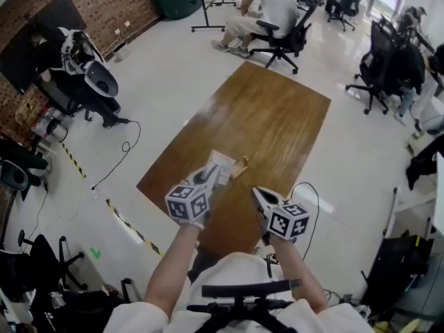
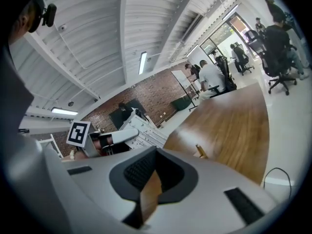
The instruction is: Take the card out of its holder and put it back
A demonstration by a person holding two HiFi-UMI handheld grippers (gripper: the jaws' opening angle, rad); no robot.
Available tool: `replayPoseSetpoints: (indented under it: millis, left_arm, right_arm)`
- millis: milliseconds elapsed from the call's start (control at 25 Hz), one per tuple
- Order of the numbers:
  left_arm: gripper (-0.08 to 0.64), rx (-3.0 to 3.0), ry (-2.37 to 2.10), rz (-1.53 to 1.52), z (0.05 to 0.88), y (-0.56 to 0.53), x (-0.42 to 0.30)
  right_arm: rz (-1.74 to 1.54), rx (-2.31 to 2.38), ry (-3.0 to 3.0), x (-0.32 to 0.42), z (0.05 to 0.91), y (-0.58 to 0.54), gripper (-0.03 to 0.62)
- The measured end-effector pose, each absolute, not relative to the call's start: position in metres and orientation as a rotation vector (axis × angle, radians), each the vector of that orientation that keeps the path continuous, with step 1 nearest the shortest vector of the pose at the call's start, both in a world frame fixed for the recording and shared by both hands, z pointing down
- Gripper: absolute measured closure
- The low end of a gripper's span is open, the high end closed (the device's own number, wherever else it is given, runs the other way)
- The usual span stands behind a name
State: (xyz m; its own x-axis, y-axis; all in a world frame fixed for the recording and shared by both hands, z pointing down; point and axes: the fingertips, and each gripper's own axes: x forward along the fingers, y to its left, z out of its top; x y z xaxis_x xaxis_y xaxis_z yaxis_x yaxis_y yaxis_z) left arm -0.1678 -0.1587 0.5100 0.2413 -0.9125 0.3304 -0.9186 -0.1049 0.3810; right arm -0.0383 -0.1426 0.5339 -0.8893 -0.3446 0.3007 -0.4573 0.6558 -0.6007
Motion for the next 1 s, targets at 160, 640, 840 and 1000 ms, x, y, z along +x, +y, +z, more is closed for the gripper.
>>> replayPoseSetpoints:
  millis: [160, 640, 840, 1000]
  left_arm:
    - [0.545, 1.931, -1.734, -0.045, 0.510, -0.119, -0.159]
    - [0.545, 1.804, -1.835, -0.137, 0.516, -0.055, -0.158]
    - [0.545, 1.816, -1.817, -0.124, 0.516, -0.057, -0.155]
    - [0.545, 1.831, -1.807, -0.135, 0.514, -0.064, -0.155]
  right_arm:
    - [1.031, 0.625, -2.705, -0.028, 0.536, -0.138, 0.589]
    - [1.084, 0.594, -2.716, -0.027, 0.541, -0.124, 0.589]
    - [1.086, 0.591, -2.715, -0.028, 0.539, -0.121, 0.589]
    - [1.097, 0.601, -2.717, -0.028, 0.540, -0.125, 0.589]
